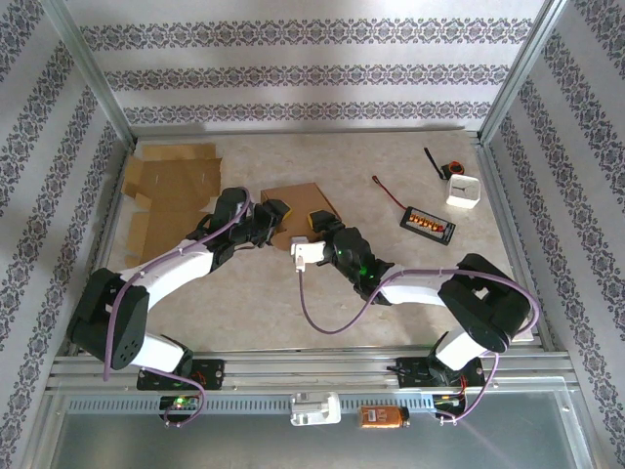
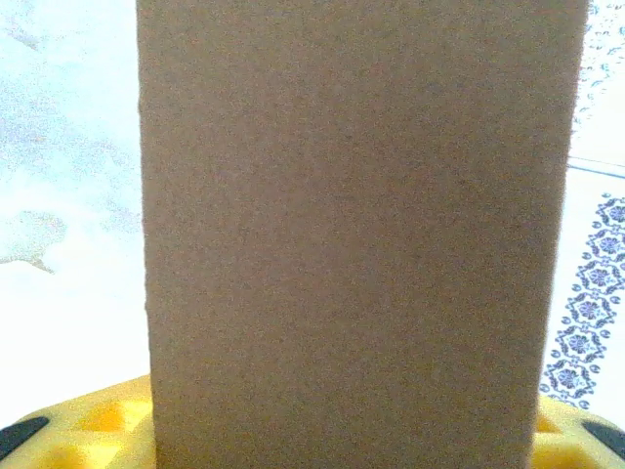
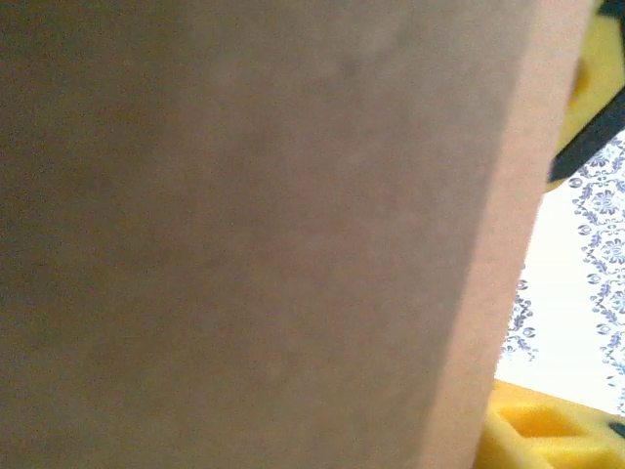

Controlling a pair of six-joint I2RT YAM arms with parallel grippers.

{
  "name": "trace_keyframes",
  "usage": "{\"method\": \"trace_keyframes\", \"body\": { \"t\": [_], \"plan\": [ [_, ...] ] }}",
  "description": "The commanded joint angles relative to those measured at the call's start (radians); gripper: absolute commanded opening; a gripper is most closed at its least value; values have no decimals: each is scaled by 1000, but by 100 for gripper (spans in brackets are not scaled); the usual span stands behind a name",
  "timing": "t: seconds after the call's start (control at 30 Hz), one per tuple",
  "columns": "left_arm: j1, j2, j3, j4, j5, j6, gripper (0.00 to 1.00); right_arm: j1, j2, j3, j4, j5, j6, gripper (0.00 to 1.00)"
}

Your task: Fold the paper box

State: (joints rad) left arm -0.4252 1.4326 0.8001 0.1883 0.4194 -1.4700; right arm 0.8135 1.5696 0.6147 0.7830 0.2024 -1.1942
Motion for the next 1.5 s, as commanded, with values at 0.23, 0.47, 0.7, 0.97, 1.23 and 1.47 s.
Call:
{"method": "trace_keyframes", "body": {
  "t": [0.23,0.47,0.7,0.97,1.23,1.47],
  "plan": [
    [13,-151,51,-140,-50,73,81,4,-201,-37,-177,-30,119,37],
    [55,-390,221,-538,-425,604,92,-53,-472,235,-1253,-393,292,34],
    [54,-602,199,-538,-148,1333,91,-29,-93,838,-2016,-370,320,36],
    [53,-766,183,-722,44,1591,98,-27,339,1219,-2215,-317,325,38],
    [53,-767,122,-739,58,1550,100,-53,486,1308,-2189,-342,362,51],
    [54,-743,102,-698,66,1514,99,-58,398,1290,-2098,-412,396,72]
  ]
}}
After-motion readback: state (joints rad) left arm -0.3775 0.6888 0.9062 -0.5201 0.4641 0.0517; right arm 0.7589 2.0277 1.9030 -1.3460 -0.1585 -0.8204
